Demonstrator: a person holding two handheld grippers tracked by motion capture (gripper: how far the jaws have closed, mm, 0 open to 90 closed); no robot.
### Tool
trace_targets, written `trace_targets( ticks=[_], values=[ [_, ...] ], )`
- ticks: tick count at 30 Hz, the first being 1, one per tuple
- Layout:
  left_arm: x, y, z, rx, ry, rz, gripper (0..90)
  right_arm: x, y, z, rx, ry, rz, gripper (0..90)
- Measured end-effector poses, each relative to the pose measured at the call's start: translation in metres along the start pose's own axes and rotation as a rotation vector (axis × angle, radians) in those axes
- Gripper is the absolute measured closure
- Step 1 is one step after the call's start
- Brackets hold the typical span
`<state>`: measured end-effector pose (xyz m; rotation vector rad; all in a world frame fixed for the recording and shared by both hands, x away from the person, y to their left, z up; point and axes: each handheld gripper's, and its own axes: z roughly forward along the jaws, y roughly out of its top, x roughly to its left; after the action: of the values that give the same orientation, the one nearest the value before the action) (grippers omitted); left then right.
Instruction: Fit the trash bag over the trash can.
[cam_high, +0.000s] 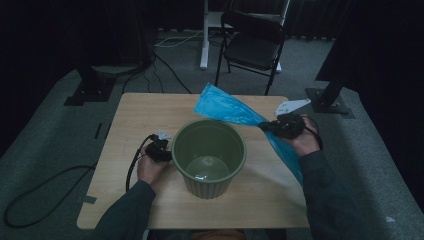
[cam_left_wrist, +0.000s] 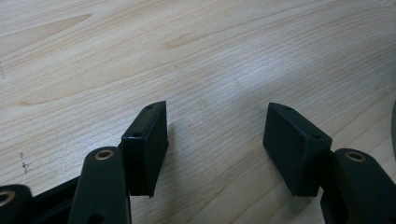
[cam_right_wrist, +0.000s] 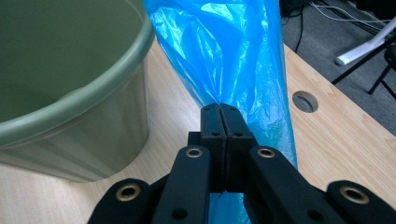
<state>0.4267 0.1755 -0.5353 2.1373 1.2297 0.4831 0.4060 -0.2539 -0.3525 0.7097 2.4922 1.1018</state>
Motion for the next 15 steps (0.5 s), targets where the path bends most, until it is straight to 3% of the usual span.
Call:
trace_targets(
  ticks=[15],
  values=[
    [0.000,0.000,0.000,-0.001,-0.001,0.004,39.2,0.016,0.001,-0.013,-0.024,0.054,-0.055,89.7]
  ],
)
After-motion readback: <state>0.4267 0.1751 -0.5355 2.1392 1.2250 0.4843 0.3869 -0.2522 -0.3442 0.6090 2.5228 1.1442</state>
